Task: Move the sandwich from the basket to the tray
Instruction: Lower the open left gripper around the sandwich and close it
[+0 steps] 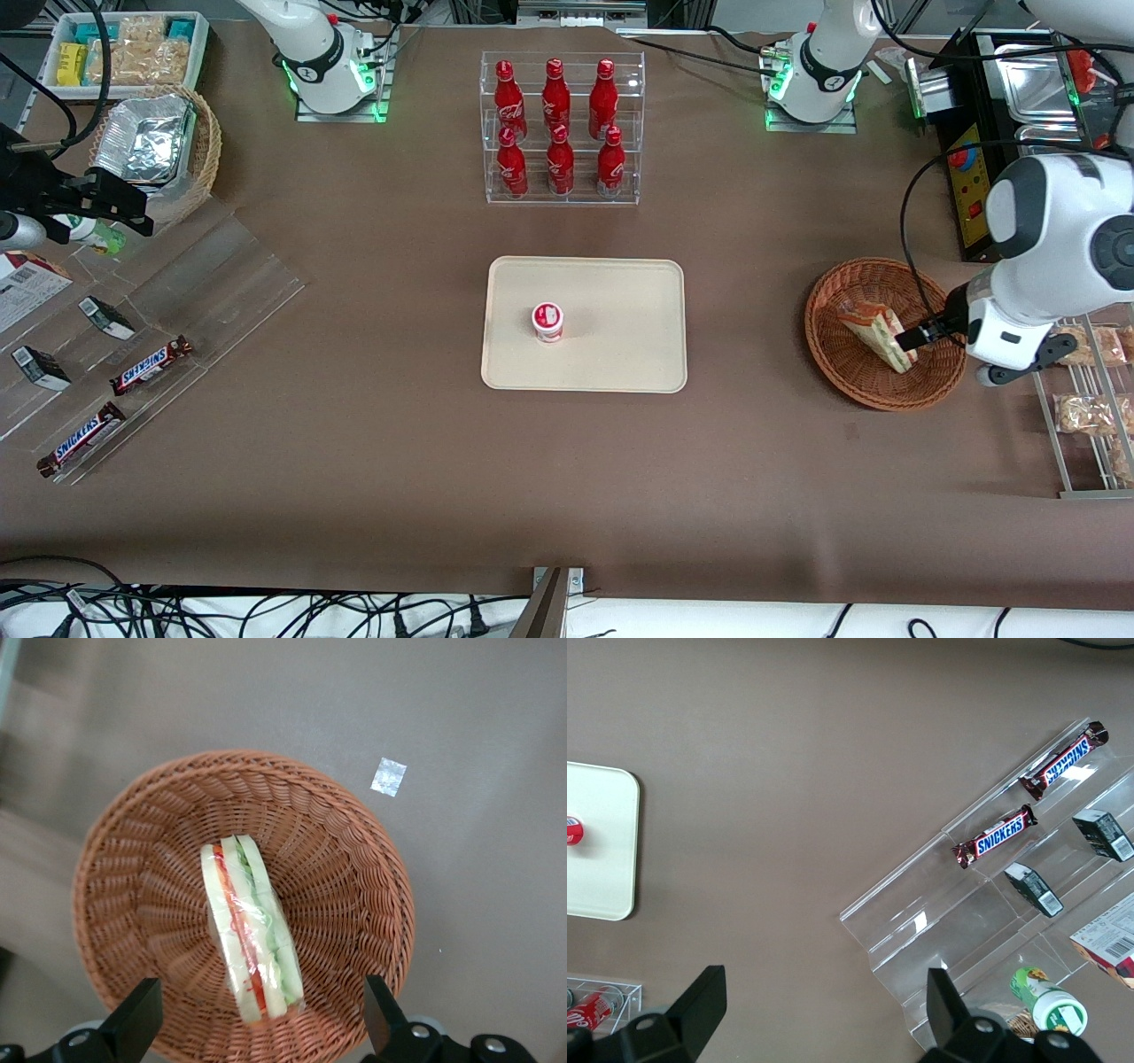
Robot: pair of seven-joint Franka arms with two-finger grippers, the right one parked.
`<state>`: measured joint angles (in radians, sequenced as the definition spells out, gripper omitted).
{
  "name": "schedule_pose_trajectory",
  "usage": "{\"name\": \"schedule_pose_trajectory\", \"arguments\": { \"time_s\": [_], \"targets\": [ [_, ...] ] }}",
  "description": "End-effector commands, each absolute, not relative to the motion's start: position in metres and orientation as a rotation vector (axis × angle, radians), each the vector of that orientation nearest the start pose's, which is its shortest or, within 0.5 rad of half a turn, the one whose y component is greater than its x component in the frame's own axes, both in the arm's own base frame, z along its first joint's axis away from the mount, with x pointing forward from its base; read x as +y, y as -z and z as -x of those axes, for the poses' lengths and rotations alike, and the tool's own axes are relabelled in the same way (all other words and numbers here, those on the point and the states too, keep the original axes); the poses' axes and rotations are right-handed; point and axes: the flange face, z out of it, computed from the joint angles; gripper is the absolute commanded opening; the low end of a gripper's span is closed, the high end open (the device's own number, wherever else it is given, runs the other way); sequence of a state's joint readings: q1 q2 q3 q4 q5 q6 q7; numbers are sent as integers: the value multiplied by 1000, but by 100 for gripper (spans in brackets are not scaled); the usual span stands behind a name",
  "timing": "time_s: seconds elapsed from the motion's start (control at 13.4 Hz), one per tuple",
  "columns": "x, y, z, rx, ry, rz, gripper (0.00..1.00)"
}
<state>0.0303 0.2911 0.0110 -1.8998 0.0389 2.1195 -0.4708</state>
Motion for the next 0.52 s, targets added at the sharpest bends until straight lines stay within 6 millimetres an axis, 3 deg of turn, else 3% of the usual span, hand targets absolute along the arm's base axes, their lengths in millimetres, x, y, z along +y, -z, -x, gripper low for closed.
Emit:
{"name": "schedule_pose_trajectory", "arguments": {
  "time_s": [0.0, 0.45],
  "targets": [
    [25, -329, -593, -859, -45, 2979, 100],
    [25, -296, -568, -954, -19, 2957, 100]
  ]
}}
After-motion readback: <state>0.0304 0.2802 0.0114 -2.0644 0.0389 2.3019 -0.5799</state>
